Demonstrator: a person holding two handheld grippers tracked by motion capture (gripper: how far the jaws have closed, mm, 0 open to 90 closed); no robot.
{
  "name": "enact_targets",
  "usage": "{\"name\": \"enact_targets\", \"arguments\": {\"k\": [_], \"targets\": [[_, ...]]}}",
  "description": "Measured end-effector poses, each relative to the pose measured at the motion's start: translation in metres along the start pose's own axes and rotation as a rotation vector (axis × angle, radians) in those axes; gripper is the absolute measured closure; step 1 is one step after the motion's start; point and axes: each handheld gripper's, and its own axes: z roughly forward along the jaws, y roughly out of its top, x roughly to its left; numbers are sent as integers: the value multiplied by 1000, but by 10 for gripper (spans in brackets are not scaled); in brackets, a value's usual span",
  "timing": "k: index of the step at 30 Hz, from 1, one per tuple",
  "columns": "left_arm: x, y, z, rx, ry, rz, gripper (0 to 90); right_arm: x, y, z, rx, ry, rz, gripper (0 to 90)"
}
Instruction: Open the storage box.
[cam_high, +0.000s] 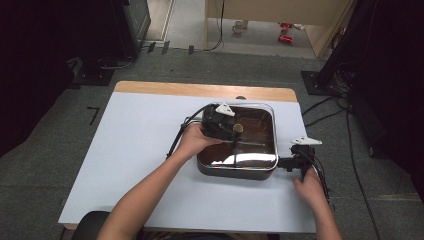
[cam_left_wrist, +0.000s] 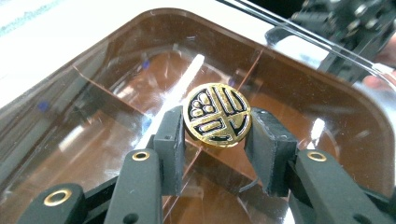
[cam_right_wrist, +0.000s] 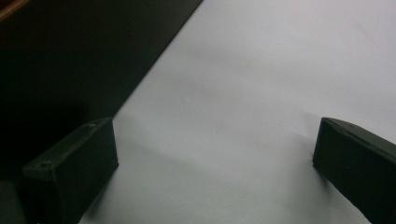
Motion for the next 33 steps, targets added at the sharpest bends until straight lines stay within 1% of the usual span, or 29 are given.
{"name": "enact_targets", "arguments": {"k": [2, 3, 4, 5, 6, 7, 8, 9, 10, 11, 13, 15, 16, 17, 19, 21, 22, 23, 24, 27, 28, 30, 33], "targets": [[-2, 3, -8, -24, -5, -8, 591, 0, 0, 0, 0, 0, -1, 0], [-2, 5, -12, -31, -9, -6, 591, 0, 0, 0, 0, 0, 0, 0], [-5, 8, -20, -47, -11, 0, 590, 0, 0, 0, 0, 0, -1, 0], [-5, 8, -20, -47, -11, 0, 591, 0, 0, 0, 0, 0, -1, 0], [-7, 10, -27, -50, -7, 8, 591, 0, 0, 0, 0, 0, 0, 0], [-7, 10, -27, -50, -7, 8, 590, 0, 0, 0, 0, 0, 0, 0], [-9, 9, -34, -53, -10, 9, 591, 0, 0, 0, 0, 1, 0, 0], [-9, 9, -34, -53, -10, 9, 591, 0, 0, 0, 0, 1, 0, 0], [-9, 8, -40, -53, -16, -6, 591, 0, 0, 0, 0, 1, 2, 0], [-9, 8, -40, -53, -16, -6, 591, 0, 0, 0, 0, 1, 2, 0], [-9, 7, -45, -47, -24, -17, 591, 0, 0, 0, 0, 1, 2, 0], [-9, 5, -51, -36, -23, -22, 591, 0, 0, 0, 0, 1, 3, 0], [-8, 2, -57, -39, -15, -32, 591, 0, 0, 0, 0, 2, 2, 0], [-8, 2, -57, -39, -15, -32, 591, 0, 0, 0, 0, 2, 2, 0], [-6, -2, -64, -35, -3, -39, 591, 0, 0, 0, 1, 2, 2, 0], [-4, -6, -72, -42, 16, -49, 591, 0, 0, 0, 0, 2, 3, 0], [-2, -10, -79, -47, 30, -59, 591, 0, 0, 0, 0, 2, 3, 0], [-2, -10, -79, -47, 30, -59, 591, 0, 0, 0, 0, 2, 3, 0], [0, -13, -83, -51, 35, -64, 591, 0, 0, 0, 0, 2, 3, 0], [3, -19, -93, -61, 39, -97, 591, -1, 0, 0, 0, 2, 3, 0], [4, -24, -100, -65, 43, -107, 591, -1, 0, 0, 0, 3, 3, 0], [5, -26, -103, -67, 50, -109, 591, -1, 0, 0, 0, 3, 3, 0], [7, -32, -109, -58, 80, -114, 591, -1, 0, 0, 0, 2, 4, 0]]}}
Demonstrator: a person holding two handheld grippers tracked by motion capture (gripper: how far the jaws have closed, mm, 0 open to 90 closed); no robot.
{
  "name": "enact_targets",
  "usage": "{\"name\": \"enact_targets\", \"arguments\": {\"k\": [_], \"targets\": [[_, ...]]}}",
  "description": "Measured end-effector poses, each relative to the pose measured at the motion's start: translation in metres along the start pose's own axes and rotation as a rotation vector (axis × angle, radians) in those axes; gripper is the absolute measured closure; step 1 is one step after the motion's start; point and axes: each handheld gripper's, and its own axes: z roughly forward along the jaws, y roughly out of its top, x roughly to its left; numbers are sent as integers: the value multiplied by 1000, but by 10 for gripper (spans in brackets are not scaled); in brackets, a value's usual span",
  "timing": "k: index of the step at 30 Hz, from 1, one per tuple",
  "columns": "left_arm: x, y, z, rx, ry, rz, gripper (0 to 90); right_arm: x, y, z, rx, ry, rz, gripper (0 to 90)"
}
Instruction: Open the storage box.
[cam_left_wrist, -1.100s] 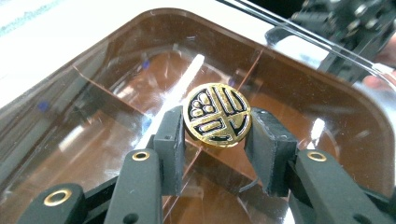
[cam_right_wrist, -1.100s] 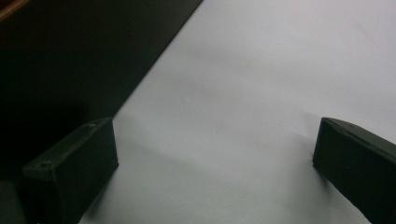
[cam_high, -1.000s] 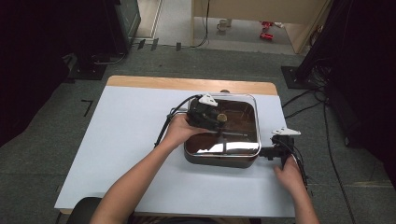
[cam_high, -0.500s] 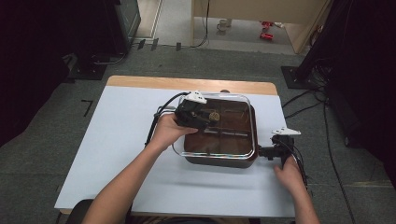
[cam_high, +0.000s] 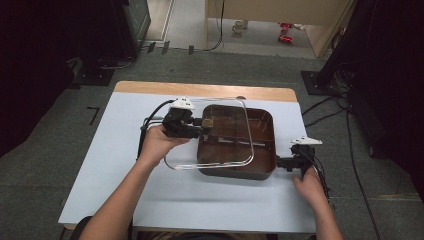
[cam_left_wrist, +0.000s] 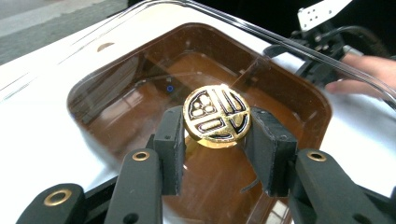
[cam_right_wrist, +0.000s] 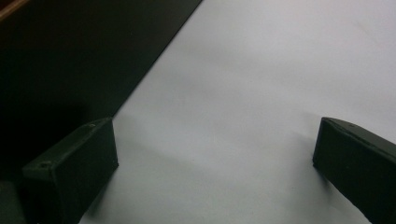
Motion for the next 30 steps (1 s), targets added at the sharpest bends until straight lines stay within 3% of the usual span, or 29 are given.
{"name": "enact_targets", "arguments": {"k": [1, 18, 21, 30], "targets": [[4, -4, -3, 5, 20, -7, 591, 0, 0, 0, 0, 0, -2, 0], [49, -31, -32, 6, 123, -94, 591, 0, 0, 0, 1, 1, -2, 0], [61, -38, -38, 7, 153, -118, 592, 0, 0, 0, 1, 0, -2, 0], [86, -53, -51, 3, 193, -173, 591, 0, 0, 0, 1, 0, -2, 0]]}}
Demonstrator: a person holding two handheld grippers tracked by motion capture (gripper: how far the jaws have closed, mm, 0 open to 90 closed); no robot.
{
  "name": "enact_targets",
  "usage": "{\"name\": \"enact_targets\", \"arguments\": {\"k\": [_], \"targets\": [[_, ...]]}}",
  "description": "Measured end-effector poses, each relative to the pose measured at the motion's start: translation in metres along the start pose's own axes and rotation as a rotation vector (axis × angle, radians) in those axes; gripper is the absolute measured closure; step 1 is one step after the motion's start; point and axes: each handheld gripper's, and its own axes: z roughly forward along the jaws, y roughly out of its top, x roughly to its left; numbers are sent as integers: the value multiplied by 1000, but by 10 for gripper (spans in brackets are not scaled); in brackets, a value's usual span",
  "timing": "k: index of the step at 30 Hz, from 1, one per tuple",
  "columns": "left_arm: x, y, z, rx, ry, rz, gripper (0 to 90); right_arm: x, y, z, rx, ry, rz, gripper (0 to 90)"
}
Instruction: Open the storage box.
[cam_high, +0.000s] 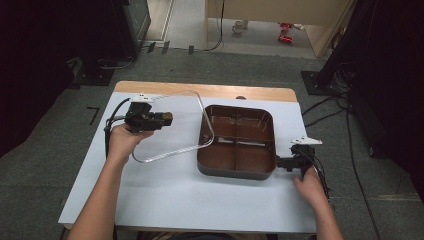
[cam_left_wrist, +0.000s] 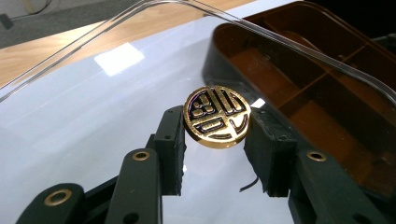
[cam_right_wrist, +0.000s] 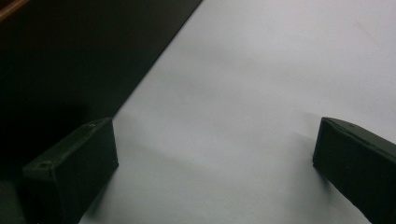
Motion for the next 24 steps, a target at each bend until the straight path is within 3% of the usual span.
{"name": "enact_targets", "arguments": {"k": [9, 13, 21, 24], "targets": [[25, -8, -15, -15, 77, -33, 591, 0, 0, 0, 0, 0, 0, 0], [39, -17, -18, -22, 116, -68, 591, 0, 0, 0, 0, 0, 0, 0], [57, -31, -9, -1, 151, -123, 591, 0, 0, 0, 0, 0, 0, 0], [60, -35, -3, 23, 166, -124, 591, 0, 0, 0, 0, 0, 0, 0]]}}
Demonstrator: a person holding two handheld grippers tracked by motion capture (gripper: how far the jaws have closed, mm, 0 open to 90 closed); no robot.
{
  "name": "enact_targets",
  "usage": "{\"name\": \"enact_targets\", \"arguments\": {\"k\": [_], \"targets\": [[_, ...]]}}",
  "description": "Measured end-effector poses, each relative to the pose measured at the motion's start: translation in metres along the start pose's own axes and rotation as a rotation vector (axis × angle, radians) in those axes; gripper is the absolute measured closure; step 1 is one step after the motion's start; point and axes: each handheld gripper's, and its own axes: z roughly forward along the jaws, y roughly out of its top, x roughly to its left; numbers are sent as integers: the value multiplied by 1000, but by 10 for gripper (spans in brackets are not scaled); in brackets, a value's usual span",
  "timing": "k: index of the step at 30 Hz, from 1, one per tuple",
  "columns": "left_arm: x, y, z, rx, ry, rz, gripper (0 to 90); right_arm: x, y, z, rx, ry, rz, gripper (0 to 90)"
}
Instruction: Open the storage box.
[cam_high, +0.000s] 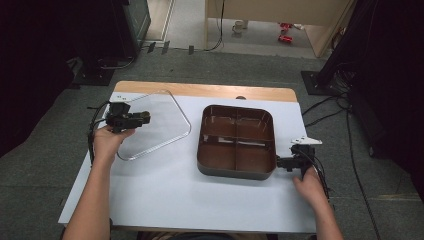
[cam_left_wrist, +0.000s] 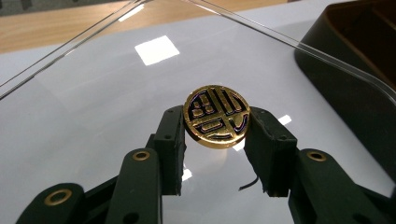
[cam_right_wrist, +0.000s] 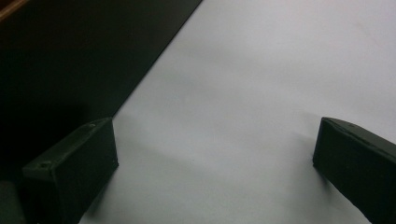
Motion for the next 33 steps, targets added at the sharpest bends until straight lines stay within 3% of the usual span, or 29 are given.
{"name": "enact_targets", "arguments": {"k": [3, 7, 13, 26, 33], "targets": [[2, -3, 5, 12, 7, 3, 591, 0, 0, 0, 0, 0, 0, 0], [6, -9, 18, 63, 20, -1, 591, 0, 0, 0, 0, 0, 0, 0], [9, -13, 26, 85, 43, -7, 590, 0, 0, 0, 0, 0, 0, 0], [12, -18, 39, 114, 61, -14, 590, 0, 0, 0, 0, 0, 0, 0], [14, -20, 41, 96, 46, -36, 584, 0, 0, 0, 0, 0, 0, 0]]}}
